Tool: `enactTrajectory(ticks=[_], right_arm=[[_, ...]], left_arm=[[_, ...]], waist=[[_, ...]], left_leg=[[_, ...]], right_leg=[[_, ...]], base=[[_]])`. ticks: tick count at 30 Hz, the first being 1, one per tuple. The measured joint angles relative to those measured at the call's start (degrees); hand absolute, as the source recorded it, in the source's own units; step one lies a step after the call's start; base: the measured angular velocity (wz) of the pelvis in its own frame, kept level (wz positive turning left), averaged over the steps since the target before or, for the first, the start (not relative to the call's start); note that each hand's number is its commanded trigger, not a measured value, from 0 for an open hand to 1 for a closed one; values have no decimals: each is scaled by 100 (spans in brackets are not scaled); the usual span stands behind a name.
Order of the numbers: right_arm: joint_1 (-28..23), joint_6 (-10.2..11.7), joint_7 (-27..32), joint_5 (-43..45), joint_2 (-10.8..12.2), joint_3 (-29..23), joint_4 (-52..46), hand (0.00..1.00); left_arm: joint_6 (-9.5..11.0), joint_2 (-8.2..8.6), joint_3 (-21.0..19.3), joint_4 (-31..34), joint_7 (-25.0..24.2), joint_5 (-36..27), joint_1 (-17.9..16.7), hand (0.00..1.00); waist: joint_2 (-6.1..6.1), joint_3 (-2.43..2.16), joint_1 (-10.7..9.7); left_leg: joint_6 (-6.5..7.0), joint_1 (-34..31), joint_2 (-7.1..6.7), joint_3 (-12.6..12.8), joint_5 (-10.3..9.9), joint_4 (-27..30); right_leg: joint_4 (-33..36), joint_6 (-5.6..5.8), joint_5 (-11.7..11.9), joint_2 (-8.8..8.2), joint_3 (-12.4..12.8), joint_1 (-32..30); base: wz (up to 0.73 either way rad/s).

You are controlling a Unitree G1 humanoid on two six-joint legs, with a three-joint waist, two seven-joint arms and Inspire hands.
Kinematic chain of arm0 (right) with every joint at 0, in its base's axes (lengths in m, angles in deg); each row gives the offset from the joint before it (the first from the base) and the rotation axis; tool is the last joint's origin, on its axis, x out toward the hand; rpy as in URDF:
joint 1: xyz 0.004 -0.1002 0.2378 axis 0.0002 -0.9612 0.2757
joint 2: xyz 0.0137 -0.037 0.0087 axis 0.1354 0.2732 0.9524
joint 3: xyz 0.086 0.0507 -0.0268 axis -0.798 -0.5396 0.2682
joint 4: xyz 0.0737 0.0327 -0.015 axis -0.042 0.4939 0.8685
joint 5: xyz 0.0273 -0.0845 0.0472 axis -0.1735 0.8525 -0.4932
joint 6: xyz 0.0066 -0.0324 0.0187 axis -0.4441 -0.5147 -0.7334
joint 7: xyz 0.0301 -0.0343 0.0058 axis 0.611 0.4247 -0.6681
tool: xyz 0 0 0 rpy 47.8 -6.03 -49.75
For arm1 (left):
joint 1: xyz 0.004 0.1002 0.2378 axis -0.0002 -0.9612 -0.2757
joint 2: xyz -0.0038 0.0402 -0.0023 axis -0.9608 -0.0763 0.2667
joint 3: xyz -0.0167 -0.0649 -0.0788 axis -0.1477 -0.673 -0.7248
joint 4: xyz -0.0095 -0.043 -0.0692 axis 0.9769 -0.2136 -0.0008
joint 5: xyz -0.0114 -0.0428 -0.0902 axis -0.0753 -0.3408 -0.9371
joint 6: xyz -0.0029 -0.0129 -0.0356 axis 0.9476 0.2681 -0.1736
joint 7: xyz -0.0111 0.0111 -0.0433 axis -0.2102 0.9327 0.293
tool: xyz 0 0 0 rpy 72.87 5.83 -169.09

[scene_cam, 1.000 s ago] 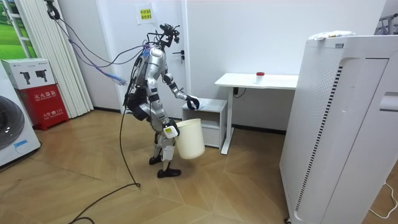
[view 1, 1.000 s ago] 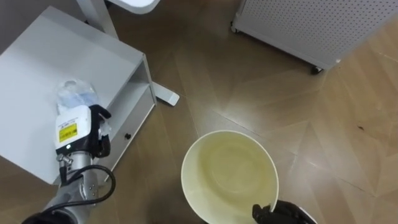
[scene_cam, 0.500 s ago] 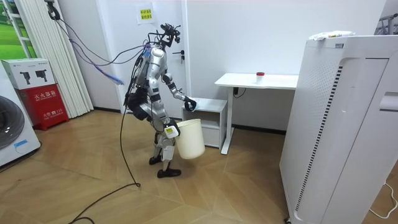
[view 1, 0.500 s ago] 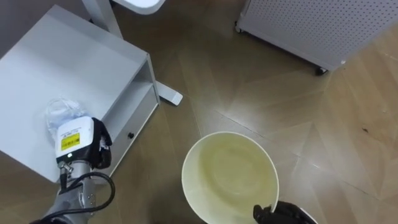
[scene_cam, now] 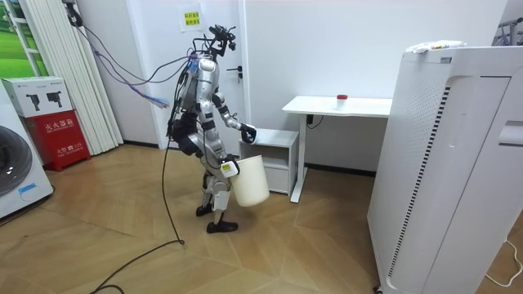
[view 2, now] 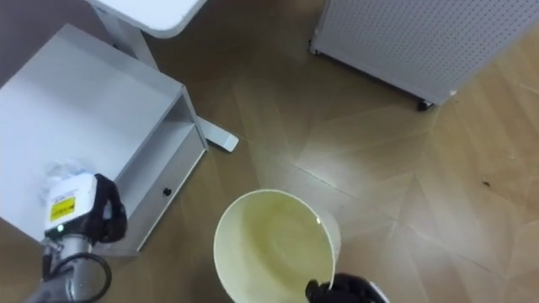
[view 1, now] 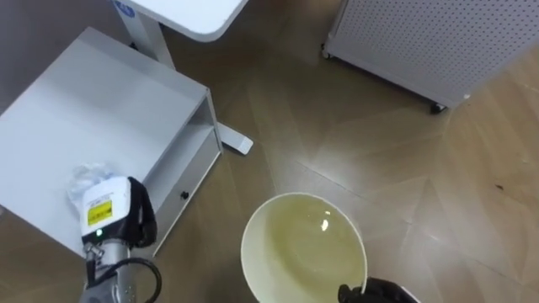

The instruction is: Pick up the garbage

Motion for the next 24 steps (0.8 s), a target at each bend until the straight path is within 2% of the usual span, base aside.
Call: enactTrajectory(ticks=[4,6,7,9,10,11,12,13,15,18,19,20,22,24], right_arm=[[-9,182,-9,314,110,52,175,100],[-15,190,-10,411,155,127,193,100],[-48,191,-10,415,209,176,216,100],[-78,190,-14,460,255,280,218,100],[-89,188,-42,624,277,287,232,100],[-93,189,-64,662,301,288,261,100],[-129,186,-100,664,332,287,283,100],[-199,186,-107,649,346,295,286,100],[-252,185,-115,612,386,339,328,100],[-284,188,-155,639,469,328,382,100],[-323,185,-164,651,471,328,372,100],[-352,185,-168,663,471,328,351,100],[-429,194,-168,705,462,322,277,100],[-446,202,-209,782,435,335,279,100]], left_arm=[[370,289,-12,506,-104,-455,-302,100],[601,504,199,620,-315,-987,-453,100],[614,599,318,759,-481,-1238,-610,100],[621,721,591,958,-784,-1594,-834,100],[622,859,785,1019,-1048,-1838,-948,100],[622,917,848,1022,-1178,-1922,-1003,100],[621,991,937,1019,-1443,-2025,-1127,100],[621,1105,1074,1023,-1728,-2155,-1244,100],[615,1168,1286,1110,-2183,-2417,-1396,100],[602,1157,1518,1367,-2875,-2855,-1643,100],[579,1180,1599,1405,-3158,-2958,-1710,100],[569,1199,1620,1404,-3294,-2990,-1737,100],[492,1234,1734,1397,-3776,-3147,-1857,100],[439,1225,1761,1394,-3969,-3364,-1930,100]], waist=[[-19,-7,120],[-66,-35,211],[-117,-68,249],[-127,-97,259],[-128,-101,274],[-136,-109,290],[-158,-143,348],[-165,-199,416],[-191,-246,469],[-254,-298,508],[-253,-339,543],[-252,-354,555],[-246,-363,569],[-249,-363,586]], left_leg=[[-8,168,3,59,7,-142],[-7,285,-11,104,33,-256],[-8,391,-32,146,48,-350],[-5,496,-48,147,63,-437],[-1,570,-54,154,78,-487],[2,629,-60,165,81,-531],[6,750,-73,184,92,-613],[8,847,-85,191,94,-661],[8,955,-87,194,94,-704],[9,1033,-86,203,94,-721],[13,1043,-77,208,97,-736],[16,1051,-80,210,106,-758],[28,1154,-90,248,161,-874],[27,1224,-88,288,169,-908]], right_leg=[[-112,1,2,-6,-26,143],[-204,16,12,-8,-14,236],[-240,19,13,-20,8,300],[-354,29,15,-31,-35,415],[-432,51,23,-30,-50,508],[-471,64,32,-24,-40,560],[-502,82,45,-21,-15,660],[-527,91,50,-24,-1,736],[-584,102,56,-20,-9,846],[-633,107,59,-11,-2,922],[-677,118,79,3,-3,943],[-695,119,93,2,-1,947],[-787,121,149,-8,-16,1036],[-800,113,161,-20,-32,1080]], base=[[-7],[-4],[-6],[4],[6],[0],[-8],[-8],[0],[0],[-3],[0],[0],[-8]])
